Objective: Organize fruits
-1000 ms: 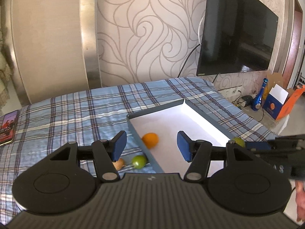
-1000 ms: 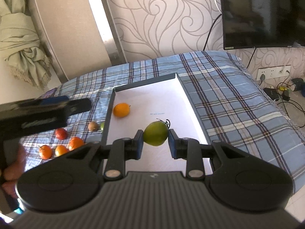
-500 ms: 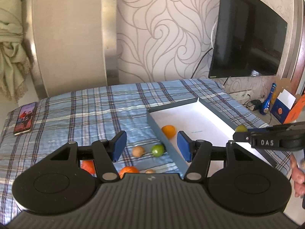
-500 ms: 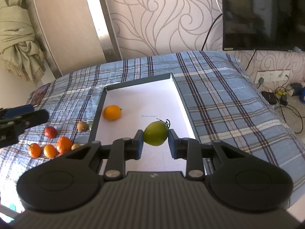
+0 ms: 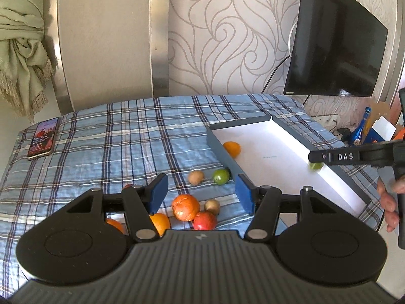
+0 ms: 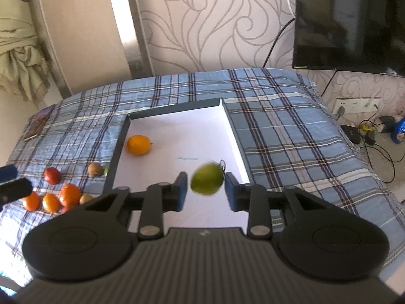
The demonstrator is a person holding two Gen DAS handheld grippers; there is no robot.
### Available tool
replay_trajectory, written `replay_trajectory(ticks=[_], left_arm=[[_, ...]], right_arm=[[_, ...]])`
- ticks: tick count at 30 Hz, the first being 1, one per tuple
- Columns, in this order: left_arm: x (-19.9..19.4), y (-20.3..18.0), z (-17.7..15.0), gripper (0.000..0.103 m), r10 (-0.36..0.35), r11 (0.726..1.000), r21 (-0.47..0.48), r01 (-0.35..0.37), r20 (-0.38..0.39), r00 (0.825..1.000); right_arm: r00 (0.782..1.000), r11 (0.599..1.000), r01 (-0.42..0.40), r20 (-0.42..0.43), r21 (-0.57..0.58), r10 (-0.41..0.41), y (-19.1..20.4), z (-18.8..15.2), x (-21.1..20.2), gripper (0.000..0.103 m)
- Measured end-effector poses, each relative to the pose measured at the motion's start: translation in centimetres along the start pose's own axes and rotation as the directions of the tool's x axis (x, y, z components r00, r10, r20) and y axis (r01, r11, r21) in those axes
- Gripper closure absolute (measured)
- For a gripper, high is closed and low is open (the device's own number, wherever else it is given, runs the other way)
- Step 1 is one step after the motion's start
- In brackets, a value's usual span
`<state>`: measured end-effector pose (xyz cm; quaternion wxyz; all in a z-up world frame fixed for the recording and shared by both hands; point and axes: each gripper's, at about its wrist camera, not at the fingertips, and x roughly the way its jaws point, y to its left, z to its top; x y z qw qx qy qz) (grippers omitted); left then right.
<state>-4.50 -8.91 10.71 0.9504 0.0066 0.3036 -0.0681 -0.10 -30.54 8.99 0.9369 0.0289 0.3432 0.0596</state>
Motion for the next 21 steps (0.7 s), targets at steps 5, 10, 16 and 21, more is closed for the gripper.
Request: replay_trajectory(ticks=[5,10,16,21], left_arm=[[-0.4,0.4,-0.7,0.039,0.01,1.0,0.011,-0.01,-0.009,1.0],[-0.6,1.3,-1.4,0.039,0.023,1.0,0.017,-0.023,-0.017,1.0],[-0.9,2.2,-2.0,0.039,0.03,0.999,0.024,-0.029,-0.023,0.999],[-1.1,2.9,-2.7,0.039,0.032,0.999,0.035,-0.031,-0.034,0.999]], right_arm=[[1.0,1.0,0.017,0.025,0.01,-0.017,0.0,-0.1,-0.3,0.057],[0.999,1.0,0.004,0.048,0.012,-0.004,0.7,-0.2,-1.1,0.057],[0.998,0.999,-0.031,0.05,-0.022,0.032,2.6,-0.6,-1.9,0.057],[0.997,0.998,-0.055,0.045,-0.037,0.056,4.0,-0.8,-2.4,0.057]])
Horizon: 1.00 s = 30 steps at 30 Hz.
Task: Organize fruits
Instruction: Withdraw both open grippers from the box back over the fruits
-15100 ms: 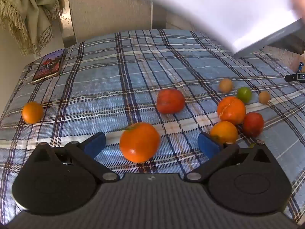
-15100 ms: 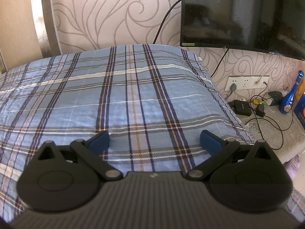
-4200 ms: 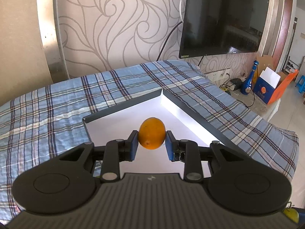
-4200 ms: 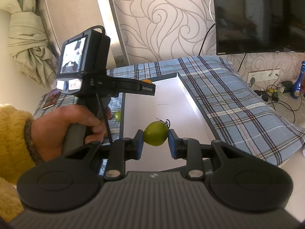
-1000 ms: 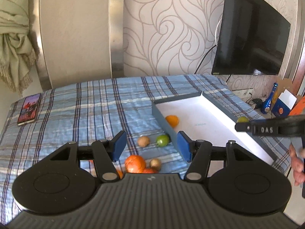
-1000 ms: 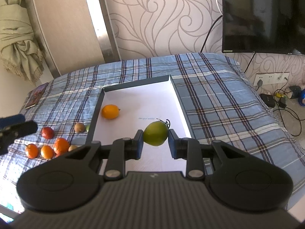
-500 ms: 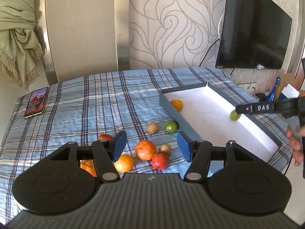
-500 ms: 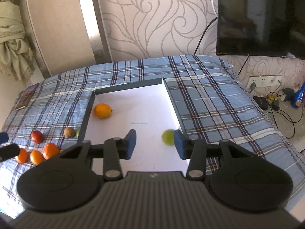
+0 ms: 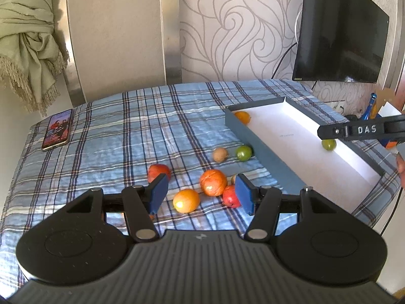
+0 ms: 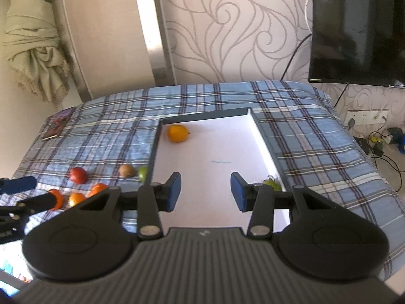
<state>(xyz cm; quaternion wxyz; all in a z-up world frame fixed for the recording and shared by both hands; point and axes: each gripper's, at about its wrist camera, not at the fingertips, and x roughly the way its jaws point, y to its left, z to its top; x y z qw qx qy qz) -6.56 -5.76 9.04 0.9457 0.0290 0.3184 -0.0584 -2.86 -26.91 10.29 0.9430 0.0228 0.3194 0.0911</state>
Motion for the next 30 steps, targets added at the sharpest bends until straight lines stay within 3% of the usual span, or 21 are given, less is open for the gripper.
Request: replay_trajectory(ticks=[16,30], left_arm=[[0.0,3.6,-1.1,0.039,0.051,0.998,-0.041,-0.051,-0.015,0.999],[0.2,6.5,-2.1,0.039,0.07,0.996,-0.053,-0.071,-0.011,0.997]], right_arm=[[0.984,0.984,-0.173,-0.052,-0.035,0.171,6.0,-0.9,-0.8,0.057],[0.974,0.972,-0.218,-0.084,-0.086,0.211,9.1,-1.1,-1.3,0.057]])
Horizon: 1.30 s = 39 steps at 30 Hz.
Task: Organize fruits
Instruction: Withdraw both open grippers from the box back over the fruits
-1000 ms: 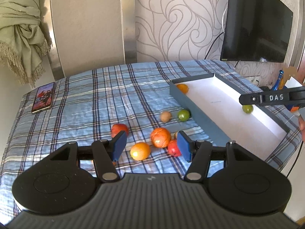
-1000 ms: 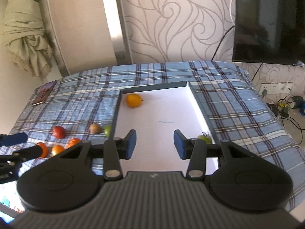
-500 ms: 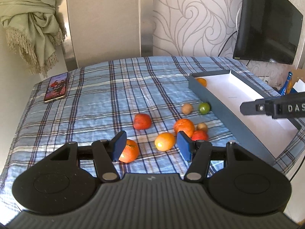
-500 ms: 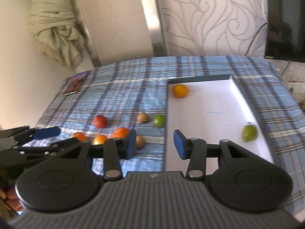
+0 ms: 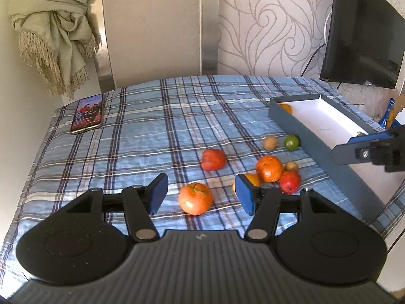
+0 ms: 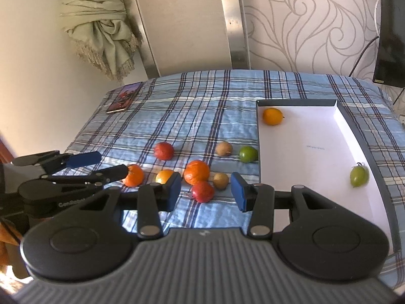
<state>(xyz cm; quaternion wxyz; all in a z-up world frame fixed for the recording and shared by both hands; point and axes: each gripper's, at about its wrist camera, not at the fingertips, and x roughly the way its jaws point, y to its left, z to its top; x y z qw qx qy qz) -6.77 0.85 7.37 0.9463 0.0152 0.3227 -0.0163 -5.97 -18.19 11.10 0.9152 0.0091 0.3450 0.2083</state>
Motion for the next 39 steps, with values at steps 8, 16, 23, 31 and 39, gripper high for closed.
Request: replay_trajectory(ticks=[8,16,23,31,39], left_arm=[[1.0,1.0,-0.6,0.039,-0.011,1.0,0.005,0.011,-0.02,1.0],[2.0,1.2,-0.9,0.039,-0.029,0.999,0.035,0.03,-0.038,0.999],[2.7,2.0,-1.5,0.039,-0.032,0.998,0.047,0.035,-0.058,0.998],[3.3,2.6,-1.5,0.039,-0.045,0.998,0.038,0.047,-0.065,0.997],[3.5,3.0,-1.4,0.039,-0.059,0.997,0.048,0.062,-0.069,0.996]], right_arm=[[0.999,0.999,0.037,-0.012,-0.012,-0.037,0.8,0.0,-0.2,0.057],[0.997,0.997,0.073,-0.021,-0.001,-0.073,1.1,-0.4,-0.1,0.057],[0.994,0.994,0.103,-0.038,0.046,-0.101,0.6,-0.8,0.2,0.057],[0.993,0.992,0.109,-0.049,0.062,-0.106,0.8,-1.1,0.9,0.057],[0.992,0.99,0.115,-0.058,0.076,-0.111,0.8,-1.1,1.8,0.057]])
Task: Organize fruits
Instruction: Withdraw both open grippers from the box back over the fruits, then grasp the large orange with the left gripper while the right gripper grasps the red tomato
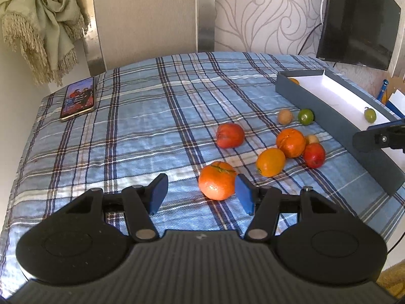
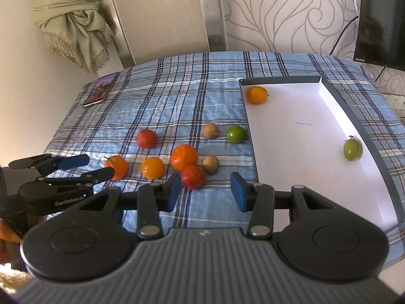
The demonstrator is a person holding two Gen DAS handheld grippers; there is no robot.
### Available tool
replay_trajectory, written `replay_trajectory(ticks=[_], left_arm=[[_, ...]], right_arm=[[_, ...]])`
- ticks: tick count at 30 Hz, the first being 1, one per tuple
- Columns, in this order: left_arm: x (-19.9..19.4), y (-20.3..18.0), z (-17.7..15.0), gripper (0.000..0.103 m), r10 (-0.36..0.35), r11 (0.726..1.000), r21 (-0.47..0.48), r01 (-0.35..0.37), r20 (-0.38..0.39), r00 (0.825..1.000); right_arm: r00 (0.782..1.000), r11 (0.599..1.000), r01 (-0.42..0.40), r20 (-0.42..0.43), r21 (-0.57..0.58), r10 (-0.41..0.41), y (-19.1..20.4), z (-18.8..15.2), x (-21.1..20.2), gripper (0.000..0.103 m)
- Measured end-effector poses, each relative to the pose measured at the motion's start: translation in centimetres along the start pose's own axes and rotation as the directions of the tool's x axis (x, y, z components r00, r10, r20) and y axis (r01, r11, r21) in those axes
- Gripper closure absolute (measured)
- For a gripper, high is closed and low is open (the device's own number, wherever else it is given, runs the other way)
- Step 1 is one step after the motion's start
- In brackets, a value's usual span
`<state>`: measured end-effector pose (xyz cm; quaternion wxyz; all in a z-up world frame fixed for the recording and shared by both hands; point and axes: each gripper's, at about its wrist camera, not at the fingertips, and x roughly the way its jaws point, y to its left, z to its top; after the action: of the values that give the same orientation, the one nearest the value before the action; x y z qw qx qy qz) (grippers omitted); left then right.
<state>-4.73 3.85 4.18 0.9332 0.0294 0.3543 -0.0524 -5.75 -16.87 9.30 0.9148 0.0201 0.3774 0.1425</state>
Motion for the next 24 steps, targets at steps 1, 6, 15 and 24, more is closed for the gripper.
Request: replay_trajectory(ticks=[1,6,15,24], left_arm=[[0.0,0.0,0.0,0.039,-0.003,1.0,0.004,0.003,-0.001,1.0],[0.1,0.0,0.0,0.035,-0.014,1.0,0.016,0.014,-0.002,1.0],[0.3,0.0,0.1,0.031,-0.022,0.999,0.025,0.022,-0.002,1.0],[0.6,0.2,0.1,0.031,-0.029,0.999,0.027,0.029,-0.008,1.0]], right_arm=[[1.0,1.0,0.001,0.0,0.001,-0.001,0.0,0.0,0.1,0.057],[1.0,1.0,0.008,-0.006,0.0,-0.008,0.1,-0.1,0.7,0.057],[1.0,1.0,-0.002,-0.027,-0.015,0.002,0.4,-0.2,1.4,0.057],[0.999,0.997,-0.019,-0.047,-0.077,0.015,1.2,-0.4,2.1,0.044]])
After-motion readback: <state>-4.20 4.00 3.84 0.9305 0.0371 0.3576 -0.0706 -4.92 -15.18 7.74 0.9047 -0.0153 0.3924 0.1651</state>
